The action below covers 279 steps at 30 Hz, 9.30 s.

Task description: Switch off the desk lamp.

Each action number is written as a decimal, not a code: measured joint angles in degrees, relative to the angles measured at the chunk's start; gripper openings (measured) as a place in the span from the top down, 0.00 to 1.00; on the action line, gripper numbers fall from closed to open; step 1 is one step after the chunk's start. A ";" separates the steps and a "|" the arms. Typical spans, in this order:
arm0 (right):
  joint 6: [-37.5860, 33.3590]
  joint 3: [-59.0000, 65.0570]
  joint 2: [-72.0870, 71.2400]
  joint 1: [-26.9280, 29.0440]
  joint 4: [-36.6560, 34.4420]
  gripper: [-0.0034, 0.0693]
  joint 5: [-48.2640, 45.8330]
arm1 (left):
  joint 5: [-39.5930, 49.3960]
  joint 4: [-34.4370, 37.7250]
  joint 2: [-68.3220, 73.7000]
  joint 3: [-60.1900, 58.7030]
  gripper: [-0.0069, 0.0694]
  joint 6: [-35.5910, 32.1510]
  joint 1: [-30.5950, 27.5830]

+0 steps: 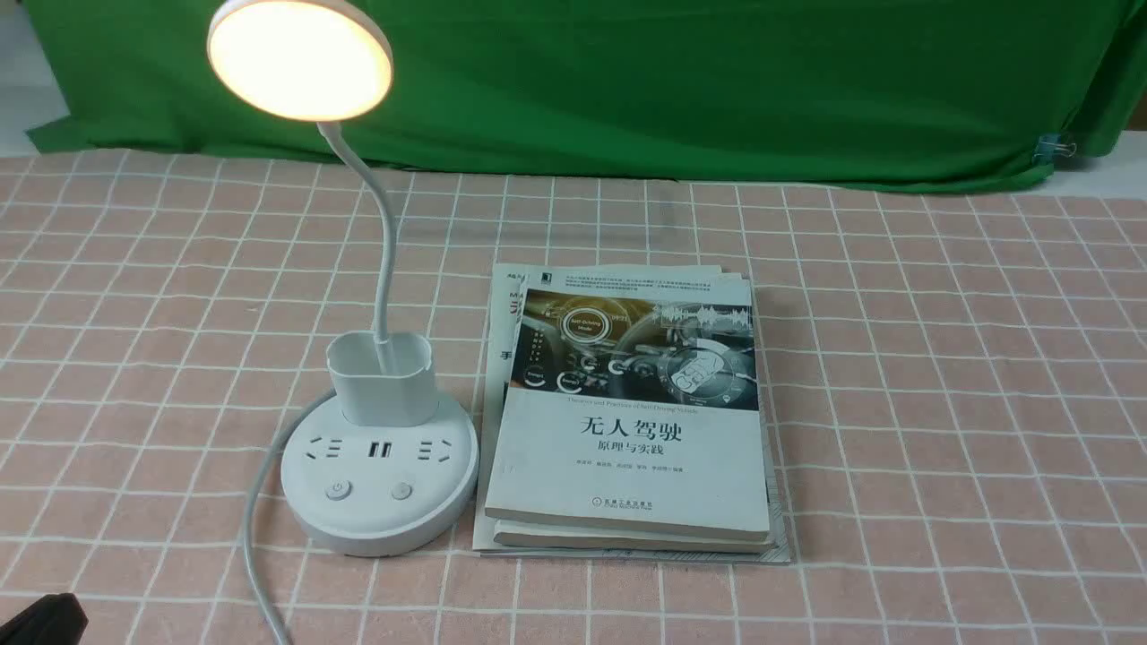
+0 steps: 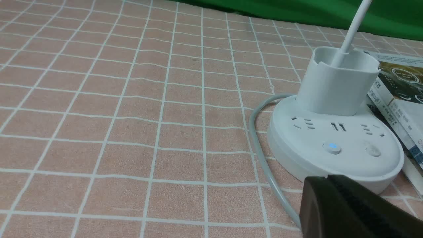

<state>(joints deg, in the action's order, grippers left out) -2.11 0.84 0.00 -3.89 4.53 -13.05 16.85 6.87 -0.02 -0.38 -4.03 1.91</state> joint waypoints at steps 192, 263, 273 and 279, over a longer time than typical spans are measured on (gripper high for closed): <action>0.00 0.00 0.00 0.00 -0.05 0.62 0.00 | -0.24 6.10 50.04 29.26 0.91 3.18 19.97; 0.00 0.00 0.00 0.00 -0.01 0.62 0.00 | 0.38 1.49 0.00 -0.03 0.91 -2.86 -1.15; 0.00 0.00 0.00 0.00 -0.01 0.62 0.00 | 0.38 1.49 0.00 -0.03 0.91 -2.84 -1.15; 0.00 0.00 0.00 0.00 -0.01 0.62 0.00 | 0.38 1.49 0.00 -0.03 0.91 -2.84 -1.15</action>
<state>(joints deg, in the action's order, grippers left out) -2.11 0.84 0.00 -3.89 4.52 -13.05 17.23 8.35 -0.02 -0.41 -6.87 0.76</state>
